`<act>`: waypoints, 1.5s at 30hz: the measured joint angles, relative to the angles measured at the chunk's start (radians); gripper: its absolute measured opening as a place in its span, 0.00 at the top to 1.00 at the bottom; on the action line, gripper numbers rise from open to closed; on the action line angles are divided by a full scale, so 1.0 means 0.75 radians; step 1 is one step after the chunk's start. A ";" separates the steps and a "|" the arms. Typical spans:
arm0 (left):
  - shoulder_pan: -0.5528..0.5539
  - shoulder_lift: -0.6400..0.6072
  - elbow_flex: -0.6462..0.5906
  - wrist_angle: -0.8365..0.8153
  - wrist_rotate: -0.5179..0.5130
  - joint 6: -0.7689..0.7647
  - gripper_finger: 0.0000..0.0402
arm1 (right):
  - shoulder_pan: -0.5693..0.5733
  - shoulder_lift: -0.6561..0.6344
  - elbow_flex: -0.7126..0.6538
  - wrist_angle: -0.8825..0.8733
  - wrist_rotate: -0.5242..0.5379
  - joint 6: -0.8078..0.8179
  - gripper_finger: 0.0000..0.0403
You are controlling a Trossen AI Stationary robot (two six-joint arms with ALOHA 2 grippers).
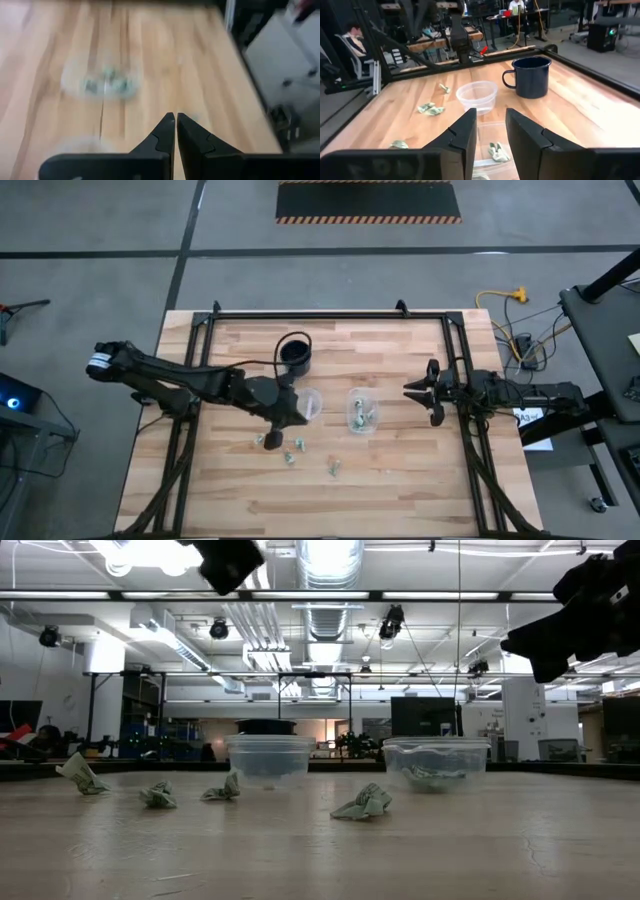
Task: Pick and place Stevia / Truvia into bins
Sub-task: Put the stevia packet into the round transparent container
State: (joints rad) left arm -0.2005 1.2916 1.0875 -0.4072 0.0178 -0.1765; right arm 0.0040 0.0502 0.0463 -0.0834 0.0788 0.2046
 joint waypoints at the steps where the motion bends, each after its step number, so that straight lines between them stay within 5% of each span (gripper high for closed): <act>1: -0.005 -0.010 0.001 -0.067 -0.010 -0.009 1.00 | 0.000 0.000 0.000 0.001 0.000 -0.014 0.77; 13: -0.040 -0.127 -0.002 -0.583 -0.116 -0.316 1.00 | 0.000 -0.002 0.000 0.006 0.001 -0.058 0.80; 25: -0.040 -0.112 -0.020 -0.713 0.081 -0.352 0.98 | 0.000 -0.002 0.000 0.008 0.001 -0.064 0.77; 38: -0.038 -0.107 -0.059 -0.768 0.108 -0.408 0.55 | 0.000 -0.002 0.000 0.008 0.001 -0.064 0.82; 45: -0.041 -0.089 -0.199 -0.676 0.158 -0.419 0.48 | 0.000 -0.002 0.000 0.007 0.001 -0.064 0.81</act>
State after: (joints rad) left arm -0.2310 1.2247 0.9386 -0.9139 0.1361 -0.4906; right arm 0.0040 0.0486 0.0463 -0.0780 0.0792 0.1566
